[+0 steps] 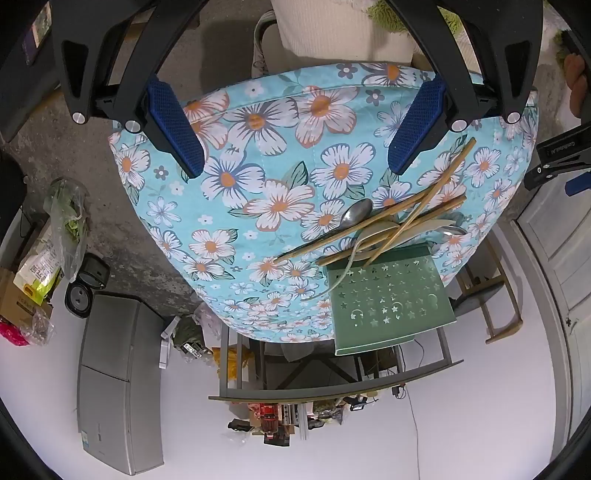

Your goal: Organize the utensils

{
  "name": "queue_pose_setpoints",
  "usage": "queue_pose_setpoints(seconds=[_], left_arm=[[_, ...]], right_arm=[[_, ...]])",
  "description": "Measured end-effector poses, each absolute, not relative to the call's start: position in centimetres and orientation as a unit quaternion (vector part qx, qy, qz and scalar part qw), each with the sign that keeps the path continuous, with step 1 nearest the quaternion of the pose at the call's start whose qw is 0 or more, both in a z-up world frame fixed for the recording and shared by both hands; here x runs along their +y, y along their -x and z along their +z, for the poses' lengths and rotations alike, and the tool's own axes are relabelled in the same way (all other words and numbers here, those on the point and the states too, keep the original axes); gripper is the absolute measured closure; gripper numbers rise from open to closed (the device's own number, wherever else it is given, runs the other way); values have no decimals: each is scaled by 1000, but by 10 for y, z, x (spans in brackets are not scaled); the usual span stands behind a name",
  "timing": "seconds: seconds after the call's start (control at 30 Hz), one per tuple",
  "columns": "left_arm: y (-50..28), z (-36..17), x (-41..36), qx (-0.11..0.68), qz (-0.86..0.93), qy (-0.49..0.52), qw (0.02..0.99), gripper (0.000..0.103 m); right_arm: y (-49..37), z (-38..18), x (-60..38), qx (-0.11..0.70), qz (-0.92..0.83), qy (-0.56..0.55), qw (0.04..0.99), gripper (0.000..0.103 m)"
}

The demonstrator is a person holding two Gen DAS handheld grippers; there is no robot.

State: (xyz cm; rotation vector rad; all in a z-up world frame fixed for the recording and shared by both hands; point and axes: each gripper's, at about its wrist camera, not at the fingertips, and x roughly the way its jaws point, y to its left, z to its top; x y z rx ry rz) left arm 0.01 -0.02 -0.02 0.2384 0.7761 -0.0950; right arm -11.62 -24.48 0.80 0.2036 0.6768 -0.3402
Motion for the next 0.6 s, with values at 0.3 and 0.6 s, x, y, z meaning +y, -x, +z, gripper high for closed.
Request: queue_pose_setpoints(seconds=[0.3, 0.6], left_arm=[[-1, -1, 1, 380, -47, -114, 917, 8], [1, -5, -2, 380, -46, -115, 917, 8]], right_arm=[[116, 8, -244, 331, -167, -98, 924, 6], [115, 8, -243, 331, -165, -98, 924, 6]])
